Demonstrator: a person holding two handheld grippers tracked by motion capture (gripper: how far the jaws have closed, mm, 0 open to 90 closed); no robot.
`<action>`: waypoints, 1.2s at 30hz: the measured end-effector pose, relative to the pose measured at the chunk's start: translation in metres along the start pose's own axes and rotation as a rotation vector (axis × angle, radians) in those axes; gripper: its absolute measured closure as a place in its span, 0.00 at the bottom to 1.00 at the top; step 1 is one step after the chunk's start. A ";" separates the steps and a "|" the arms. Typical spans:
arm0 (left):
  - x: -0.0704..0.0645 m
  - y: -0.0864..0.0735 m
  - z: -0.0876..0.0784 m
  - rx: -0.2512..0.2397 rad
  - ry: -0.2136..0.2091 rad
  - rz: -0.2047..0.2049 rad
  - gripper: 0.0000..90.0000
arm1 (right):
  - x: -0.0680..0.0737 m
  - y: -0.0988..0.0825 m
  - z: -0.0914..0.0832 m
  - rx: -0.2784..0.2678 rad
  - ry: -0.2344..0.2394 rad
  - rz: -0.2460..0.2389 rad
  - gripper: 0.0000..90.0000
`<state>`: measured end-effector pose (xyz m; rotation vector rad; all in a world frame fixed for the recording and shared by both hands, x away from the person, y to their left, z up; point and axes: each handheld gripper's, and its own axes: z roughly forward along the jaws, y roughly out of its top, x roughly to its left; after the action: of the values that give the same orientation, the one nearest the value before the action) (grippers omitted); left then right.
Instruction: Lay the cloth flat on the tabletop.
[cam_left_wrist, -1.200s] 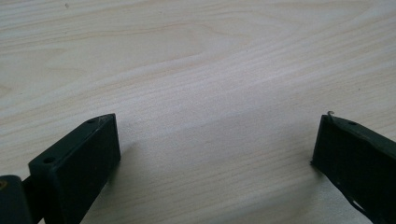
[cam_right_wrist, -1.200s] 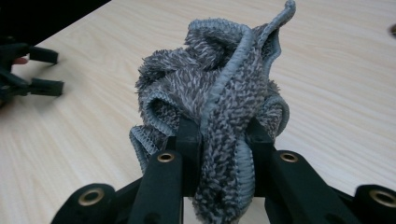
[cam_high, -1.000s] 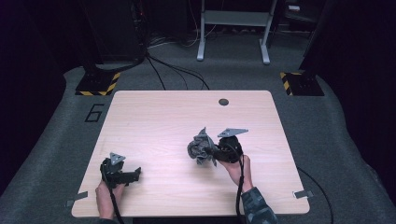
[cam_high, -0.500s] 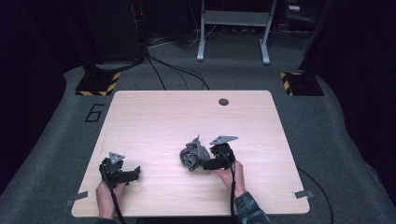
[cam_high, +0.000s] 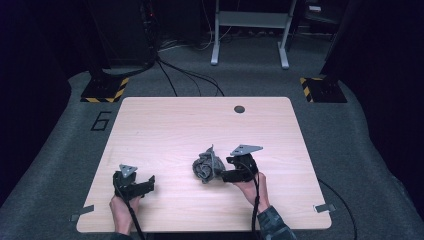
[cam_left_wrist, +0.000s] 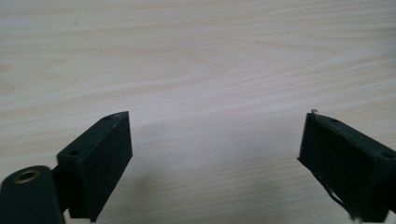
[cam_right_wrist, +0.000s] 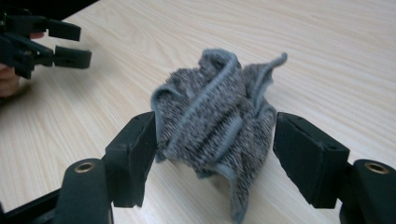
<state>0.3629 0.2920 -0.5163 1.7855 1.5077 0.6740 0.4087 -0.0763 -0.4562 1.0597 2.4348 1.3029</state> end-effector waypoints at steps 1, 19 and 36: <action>-0.005 0.002 0.000 -0.005 -0.028 0.011 0.06 | 0.002 0.002 0.001 -0.007 0.000 -0.008 0.33; -0.108 0.048 0.010 -0.071 -0.364 0.216 0.19 | 0.015 0.010 0.017 0.023 -0.077 -0.033 0.62; -0.137 0.051 0.034 -0.038 -0.425 0.288 0.87 | 0.006 0.010 0.022 0.054 -0.095 -0.043 0.92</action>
<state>0.3947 0.1472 -0.4916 1.9842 0.9619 0.4156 0.4192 -0.0543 -0.4606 1.0516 2.4211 1.1534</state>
